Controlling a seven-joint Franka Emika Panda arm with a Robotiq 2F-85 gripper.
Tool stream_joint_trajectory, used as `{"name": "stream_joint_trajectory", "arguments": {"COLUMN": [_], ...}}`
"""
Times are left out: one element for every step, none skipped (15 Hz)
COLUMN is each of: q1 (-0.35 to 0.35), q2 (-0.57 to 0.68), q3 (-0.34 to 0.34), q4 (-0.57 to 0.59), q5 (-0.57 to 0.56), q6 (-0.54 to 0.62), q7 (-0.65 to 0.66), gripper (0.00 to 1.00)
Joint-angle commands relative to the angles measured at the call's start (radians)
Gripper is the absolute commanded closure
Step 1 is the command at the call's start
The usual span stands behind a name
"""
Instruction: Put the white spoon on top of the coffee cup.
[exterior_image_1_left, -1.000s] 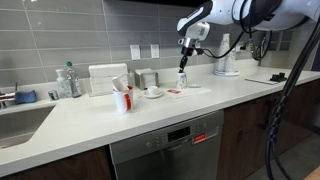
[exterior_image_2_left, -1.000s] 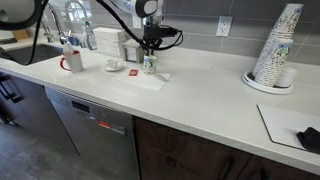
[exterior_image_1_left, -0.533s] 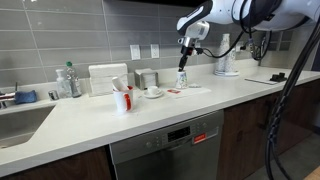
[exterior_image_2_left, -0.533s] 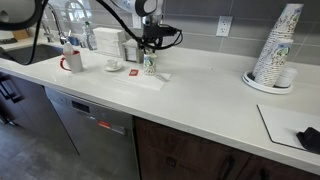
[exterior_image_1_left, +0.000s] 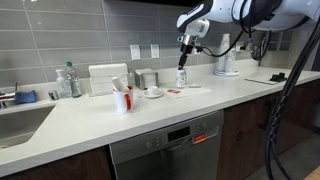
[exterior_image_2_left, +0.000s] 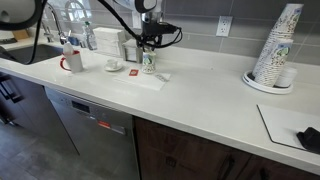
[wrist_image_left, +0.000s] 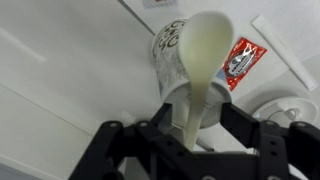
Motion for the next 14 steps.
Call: {"name": "stream_joint_trajectory", "arguments": {"q1": [-0.009,-0.01,-0.01,-0.01,-0.01,-0.01,-0.01,-0.01,-0.01,-0.01,-0.011,-0.01,-0.01,-0.011], "q2": [0.019,0.019,0.019,0.02,0.02,0.021,0.021,0.022,0.022,0.023,0.023,0.024,0.024,0.024], "q3": [0.01,0.01,0.009,0.009,0.009,0.009,0.008,0.008,0.008,0.008,0.008,0.008,0.008,0.009], "q4": [0.03,0.03,0.03,0.029,0.029,0.029,0.028,0.028,0.028,0.027,0.027,0.026,0.026,0.025], "q5": [0.011,0.012,0.011,0.011,0.011,0.011,0.011,0.011,0.01,0.01,0.011,0.01,0.01,0.011], "q6": [-0.041,-0.043,-0.044,-0.044,-0.044,-0.042,-0.039,-0.039,-0.04,-0.039,-0.039,-0.038,-0.037,-0.039], "q7": [-0.011,-0.012,-0.012,-0.012,-0.011,-0.011,-0.011,-0.012,-0.011,-0.011,-0.012,-0.012,-0.013,-0.013], "gripper": [0.32,0.33,0.34,0.34,0.35,0.37,0.38,0.39,0.42,0.48,0.48,0.5,0.5,0.49]}}
